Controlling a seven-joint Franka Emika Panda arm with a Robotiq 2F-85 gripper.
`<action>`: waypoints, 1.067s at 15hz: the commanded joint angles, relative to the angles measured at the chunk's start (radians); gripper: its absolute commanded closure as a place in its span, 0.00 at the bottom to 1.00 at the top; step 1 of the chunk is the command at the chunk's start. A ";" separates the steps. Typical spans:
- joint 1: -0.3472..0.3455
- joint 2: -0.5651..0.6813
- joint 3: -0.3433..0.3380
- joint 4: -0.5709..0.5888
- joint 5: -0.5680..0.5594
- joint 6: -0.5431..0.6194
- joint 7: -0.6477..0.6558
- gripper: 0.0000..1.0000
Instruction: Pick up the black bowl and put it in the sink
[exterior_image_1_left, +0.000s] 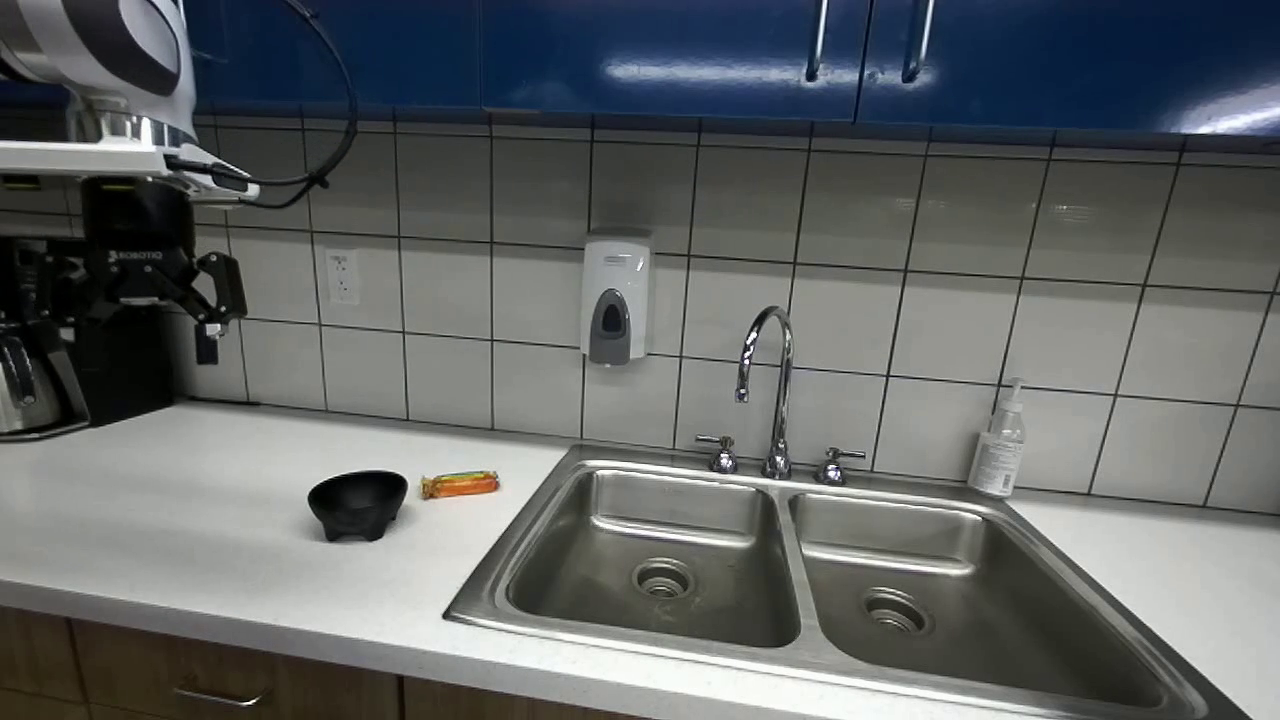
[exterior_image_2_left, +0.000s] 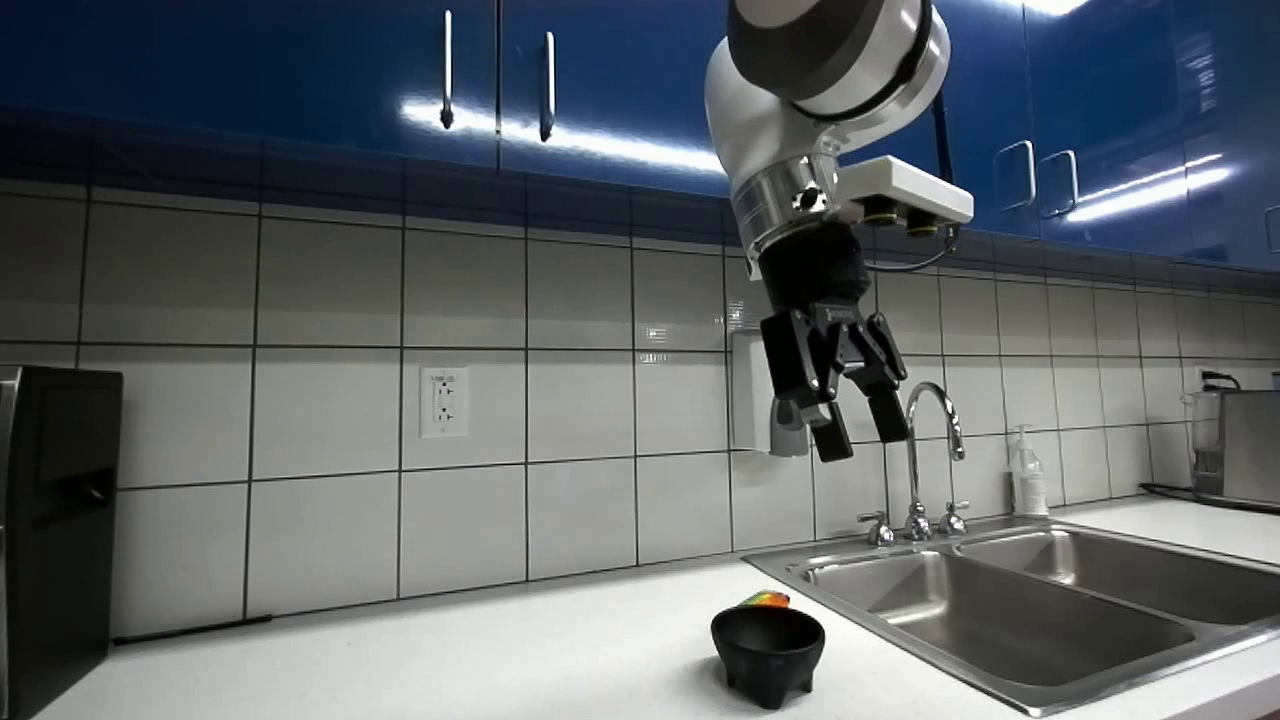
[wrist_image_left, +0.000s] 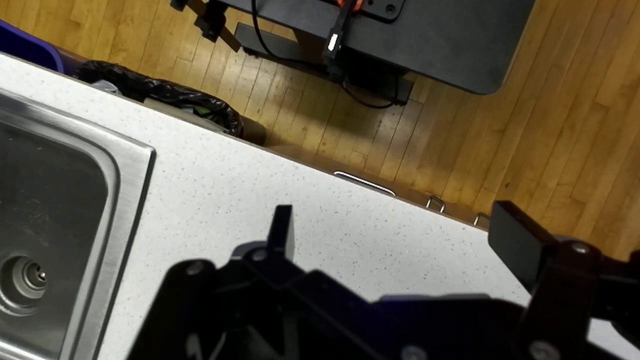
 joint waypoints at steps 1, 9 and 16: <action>0.000 -0.005 0.006 -0.078 -0.002 0.112 -0.023 0.00; -0.005 0.119 0.026 -0.115 -0.064 0.326 -0.001 0.00; -0.018 0.291 0.025 -0.066 -0.180 0.433 0.040 0.00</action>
